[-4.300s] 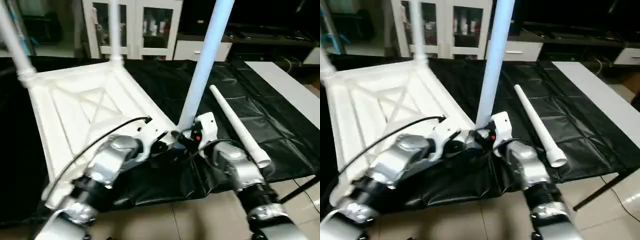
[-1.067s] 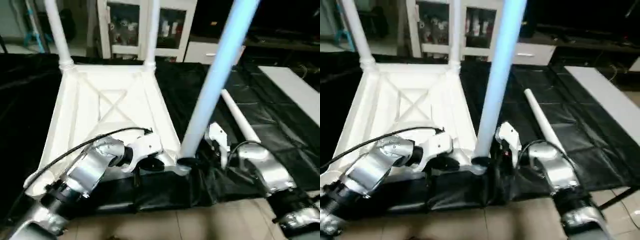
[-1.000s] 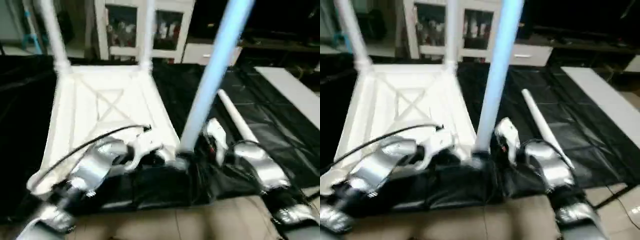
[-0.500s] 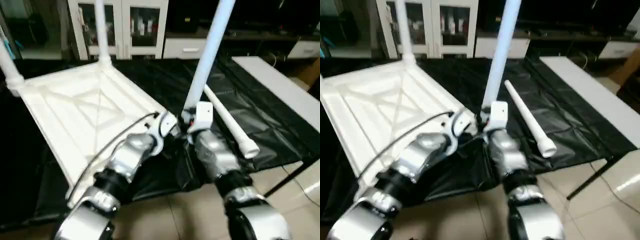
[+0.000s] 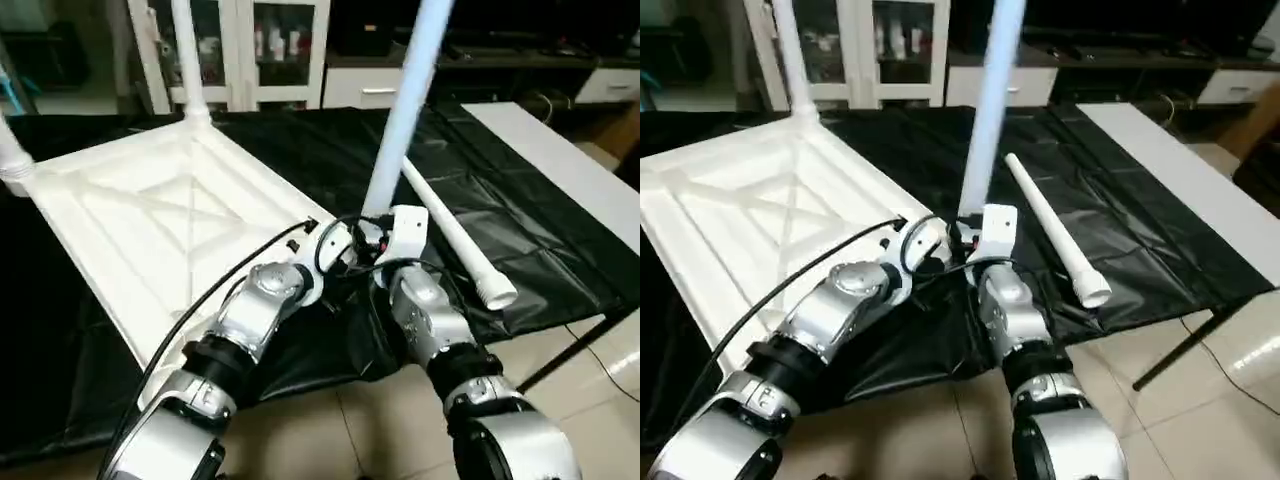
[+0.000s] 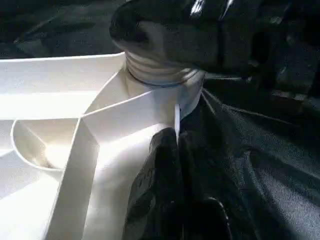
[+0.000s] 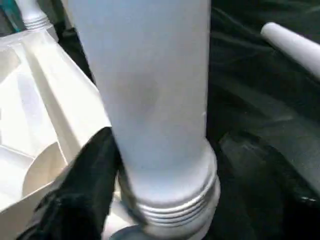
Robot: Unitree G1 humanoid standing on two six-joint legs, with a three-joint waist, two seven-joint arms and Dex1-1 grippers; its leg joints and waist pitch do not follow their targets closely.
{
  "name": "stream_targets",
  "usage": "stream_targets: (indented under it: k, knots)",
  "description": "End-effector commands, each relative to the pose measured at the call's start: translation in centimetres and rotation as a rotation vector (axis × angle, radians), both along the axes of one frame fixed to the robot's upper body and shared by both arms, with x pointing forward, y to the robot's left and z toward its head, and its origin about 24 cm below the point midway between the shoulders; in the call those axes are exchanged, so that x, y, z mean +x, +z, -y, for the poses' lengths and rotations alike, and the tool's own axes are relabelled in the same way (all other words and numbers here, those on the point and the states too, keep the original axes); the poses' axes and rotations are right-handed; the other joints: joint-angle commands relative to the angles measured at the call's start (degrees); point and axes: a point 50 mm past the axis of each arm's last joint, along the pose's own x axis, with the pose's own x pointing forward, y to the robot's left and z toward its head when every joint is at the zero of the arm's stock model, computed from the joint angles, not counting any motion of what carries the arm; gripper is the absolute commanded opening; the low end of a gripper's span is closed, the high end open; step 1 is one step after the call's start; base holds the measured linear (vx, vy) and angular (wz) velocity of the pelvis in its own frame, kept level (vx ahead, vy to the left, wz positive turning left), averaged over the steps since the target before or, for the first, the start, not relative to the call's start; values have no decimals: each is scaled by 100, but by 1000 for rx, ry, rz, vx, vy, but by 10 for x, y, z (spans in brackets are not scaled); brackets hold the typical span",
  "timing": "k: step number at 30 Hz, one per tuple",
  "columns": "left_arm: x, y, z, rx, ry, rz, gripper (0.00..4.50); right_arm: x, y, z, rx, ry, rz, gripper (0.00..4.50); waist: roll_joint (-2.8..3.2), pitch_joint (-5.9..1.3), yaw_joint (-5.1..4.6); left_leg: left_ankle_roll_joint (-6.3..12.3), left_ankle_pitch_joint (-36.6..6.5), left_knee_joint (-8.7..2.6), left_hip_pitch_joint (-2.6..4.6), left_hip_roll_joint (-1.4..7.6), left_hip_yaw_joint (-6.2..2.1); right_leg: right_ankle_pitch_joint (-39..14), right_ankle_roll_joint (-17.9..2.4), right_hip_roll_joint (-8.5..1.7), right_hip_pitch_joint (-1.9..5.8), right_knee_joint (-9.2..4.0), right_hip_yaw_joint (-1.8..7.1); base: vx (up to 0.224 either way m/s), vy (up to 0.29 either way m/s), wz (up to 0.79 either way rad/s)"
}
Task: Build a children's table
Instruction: Rotate leg to tighten
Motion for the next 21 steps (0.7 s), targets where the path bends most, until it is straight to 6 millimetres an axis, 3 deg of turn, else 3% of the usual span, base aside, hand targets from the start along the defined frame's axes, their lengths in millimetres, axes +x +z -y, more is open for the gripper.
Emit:
stream_targets:
  k: [1, 4, 6, 8, 10, 11, 12, 13, 14, 16, 18, 20, 21]
  knots:
    - [-2, -4, -16, 53, -20, -28, 0, 2, 7, 18, -14, 34, 40, 363, 66, -292, 8, -179, -3318, -468, 76, 97, -25, -3078, -420, -221, 154, -431, 163, 0, 0, 0]
    - [-13, -9, -21, 85, -133, -83, 0, -2, 14, 19, -36, 206, 90, 389, 58, -312, 56, -174, -2986, -480, 31, 112, -5, -2665, -586, -224, 173, -349, 240, 0, 0, 0]
    - [-22, -13, -28, 116, -212, -126, 0, -7, 21, 24, -48, 342, 127, 419, 16, -331, 132, -75, -2380, -464, -8, 108, 74, -2128, -810, -189, 148, -226, 367, 0, 0, 0]
    - [-31, -15, -34, 132, -286, -161, 0, -14, 26, 30, -81, 466, 157, 432, 5, -349, 182, 17, -2083, -430, 30, 119, 134, -1817, -941, -152, 106, -162, 425, 56, -24, 6]
    - [-39, -15, -39, 144, -368, -187, 0, -25, 30, 37, -120, 613, 171, 445, -35, -333, 243, 114, -2043, -413, 2, 110, 166, -1968, -894, -130, 109, -127, 472, 59, -29, 7]
    - [-45, -15, -43, 152, -414, -220, 0, -32, 32, 43, -151, 712, 159, 445, -20, -345, 297, 122, -2027, -392, 70, 118, 203, -2065, -899, -134, 58, -134, 512, 81, -32, 14]
    - [-47, -15, -44, 156, -435, -230, 0, -35, 32, 45, -163, 747, 154, 445, -20, -345, 297, 122, -2027, -392, 70, 118, 203, -2065, -899, -134, 58, -134, 512, 81, -32, 14]
    - [-51, -14, -45, 161, -490, -236, 0, -40, 32, 49, -186, 800, 147, 445, -13, -386, 344, 146, -1709, -340, 121, 127, 249, -1445, -1110, -101, 22, -42, 556, 107, -34, 20]
    - [-51, -14, -45, 161, -490, -236, 0, -40, 32, 49, -186, 800, 147, 445, -15, -402, 341, 191, -1343, -324, 56, 119, 255, -881, -1277, -73, 79, 56, 559, 88, -23, 8]
    - [-61, -11, -47, 171, -584, -258, 0, -50, 35, 56, -209, 913, 125, 445, -31, -425, 353, 245, -953, -307, -2, 100, 248, -462, -1367, -51, 142, 121, 544, 80, -17, 4]
    - [-68, -10, -48, 177, -629, -303, 0, -59, 36, 62, -221, 1020, 89, 445, -22, -455, 400, 427, -466, -241, 33, 87, 265, 255, -1544, -16, 171, 207, 546, 80, -3, 3]
    - [-73, -7, -45, 178, -684, -324, 0, -64, 36, 64, -230, 1094, 53, 445, -37, -446, 417, 523, -287, -217, 25, 70, 276, 402, -1631, -3, 176, 230, 558, 33, 3, 1]
    - [-74, -7, -44, 177, -696, -326, 0, -65, 36, 64, -235, 1102, 48, 445, -59, -431, 422, 501, -397, -222, 29, 73, 282, 124, -1622, -11, 169, 213, 591, 0, 0, 0]
